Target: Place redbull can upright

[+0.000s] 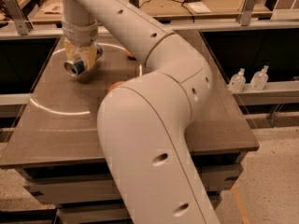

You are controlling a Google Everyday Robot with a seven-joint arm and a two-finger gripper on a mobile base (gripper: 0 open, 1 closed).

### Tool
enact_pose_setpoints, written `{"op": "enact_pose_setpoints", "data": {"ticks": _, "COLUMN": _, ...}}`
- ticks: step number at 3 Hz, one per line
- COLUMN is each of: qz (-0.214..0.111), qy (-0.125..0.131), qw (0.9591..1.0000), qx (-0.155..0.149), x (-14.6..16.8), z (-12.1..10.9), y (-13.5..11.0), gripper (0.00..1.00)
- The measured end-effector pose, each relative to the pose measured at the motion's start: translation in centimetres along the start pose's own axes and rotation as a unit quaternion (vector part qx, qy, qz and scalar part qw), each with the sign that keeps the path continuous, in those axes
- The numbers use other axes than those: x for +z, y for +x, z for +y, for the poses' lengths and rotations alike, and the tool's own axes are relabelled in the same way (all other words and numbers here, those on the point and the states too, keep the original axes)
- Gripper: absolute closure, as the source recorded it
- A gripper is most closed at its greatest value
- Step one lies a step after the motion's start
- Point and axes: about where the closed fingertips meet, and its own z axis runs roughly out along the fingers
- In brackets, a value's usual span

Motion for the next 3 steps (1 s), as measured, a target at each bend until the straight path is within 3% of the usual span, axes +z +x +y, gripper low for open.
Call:
{"op": "enact_pose_setpoints", "data": {"ticks": 1, "qz": 0.012, "qy": 0.029, "qw": 0.9994, "qx": -0.011, "x": -4.1, "z": 1.3, "y": 0.2, "gripper": 1.0}}
{"op": "enact_pose_setpoints", "data": {"ticks": 2, "qz": -0.005, "qy": 0.049, "qw": 0.9987, "qx": -0.014, "x": -7.3, "z": 3.5, "y": -0.6, "gripper": 1.0}}
{"op": "enact_pose_setpoints", "data": {"ticks": 3, "qz": -0.074, "qy": 0.09, "qw": 0.993, "qx": 0.019, "x": -8.4, "z": 5.3, "y": -1.5, "gripper": 1.0}}
